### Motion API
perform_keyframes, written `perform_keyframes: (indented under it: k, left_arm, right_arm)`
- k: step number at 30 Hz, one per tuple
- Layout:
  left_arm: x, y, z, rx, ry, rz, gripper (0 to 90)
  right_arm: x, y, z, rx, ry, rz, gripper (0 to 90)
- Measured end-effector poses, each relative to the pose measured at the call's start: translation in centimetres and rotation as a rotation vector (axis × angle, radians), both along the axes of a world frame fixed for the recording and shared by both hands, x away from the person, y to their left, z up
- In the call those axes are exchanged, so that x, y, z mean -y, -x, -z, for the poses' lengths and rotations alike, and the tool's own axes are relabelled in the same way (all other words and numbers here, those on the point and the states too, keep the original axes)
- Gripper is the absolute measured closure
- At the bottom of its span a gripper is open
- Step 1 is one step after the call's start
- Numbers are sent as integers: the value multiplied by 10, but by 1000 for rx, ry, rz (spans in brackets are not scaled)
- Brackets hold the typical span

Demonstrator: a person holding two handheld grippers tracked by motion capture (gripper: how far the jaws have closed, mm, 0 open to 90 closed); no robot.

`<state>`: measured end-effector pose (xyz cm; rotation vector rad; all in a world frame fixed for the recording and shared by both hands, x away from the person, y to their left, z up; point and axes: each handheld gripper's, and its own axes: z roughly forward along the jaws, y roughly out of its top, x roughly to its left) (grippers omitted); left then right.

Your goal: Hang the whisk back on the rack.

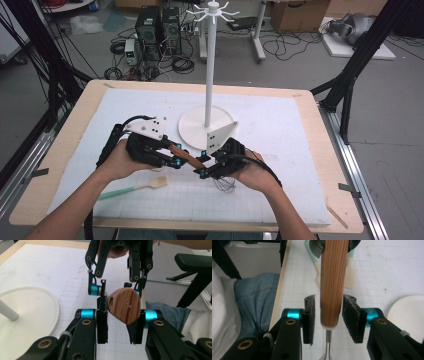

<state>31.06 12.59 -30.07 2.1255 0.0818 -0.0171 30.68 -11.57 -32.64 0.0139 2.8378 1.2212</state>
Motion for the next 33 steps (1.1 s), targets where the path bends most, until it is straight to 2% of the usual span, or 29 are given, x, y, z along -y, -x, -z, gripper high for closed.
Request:
perform_keyframes:
  k: [3, 6, 10, 16, 19, 25, 33]
  left_arm:
    - [1, -1, 0, 3, 6, -2, 727]
    - [2, 0, -1, 13, 13, -15, 724]
    - [-1, 0, -2, 14, 29, -28, 688]
    - [-7, -1, -3, 20, 41, -67, 584]
    - [-13, -1, -2, 15, 58, -95, 555]
    - [-25, 2, 5, 27, 61, -173, 464]
    - [-40, 8, 18, 46, 86, -278, 373]
  right_arm:
    - [-1, 0, 1, 17, 3, 1, 715]
    - [1, -2, 0, 5, 2, 6, 727]
    - [4, -3, -1, 13, -5, 29, 728]
    - [4, -3, -2, 7, -22, 35, 729]
    - [8, -5, -5, -5, -56, 51, 728]
    - [19, -10, -12, -21, -135, 101, 728]
    - [28, -17, -21, -37, -203, 143, 728]
